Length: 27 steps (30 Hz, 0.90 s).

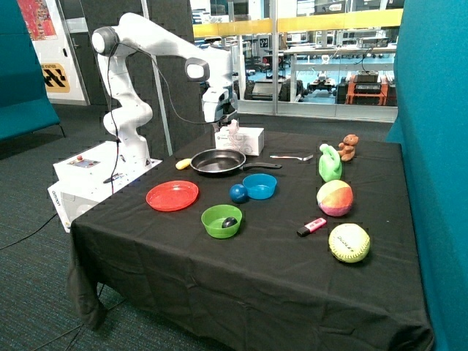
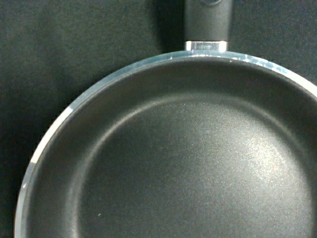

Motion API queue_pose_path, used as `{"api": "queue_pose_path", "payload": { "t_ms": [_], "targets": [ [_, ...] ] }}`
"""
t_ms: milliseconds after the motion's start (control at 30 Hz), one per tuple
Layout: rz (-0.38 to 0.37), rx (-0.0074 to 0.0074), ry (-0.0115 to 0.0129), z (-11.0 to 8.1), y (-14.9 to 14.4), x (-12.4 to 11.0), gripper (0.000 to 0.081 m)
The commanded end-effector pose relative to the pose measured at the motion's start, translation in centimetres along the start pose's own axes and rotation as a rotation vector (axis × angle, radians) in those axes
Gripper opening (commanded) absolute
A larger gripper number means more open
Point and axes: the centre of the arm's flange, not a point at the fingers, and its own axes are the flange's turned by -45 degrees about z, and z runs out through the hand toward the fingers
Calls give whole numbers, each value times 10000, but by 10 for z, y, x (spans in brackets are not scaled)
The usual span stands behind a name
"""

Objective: Dry the plate

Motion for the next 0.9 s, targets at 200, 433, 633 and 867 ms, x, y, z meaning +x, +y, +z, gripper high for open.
{"api": "queue_pose_path", "payload": {
  "t_ms": [200, 433, 633, 867],
  "targets": [
    [-553, -7, 77, 10, -26, -9, 538],
    [-965, -9, 76, 15, -46, -19, 504],
    [-1799, -12, 76, 18, -73, -33, 513],
    [-2958, -16, 75, 11, -117, -39, 522]
  ]
}}
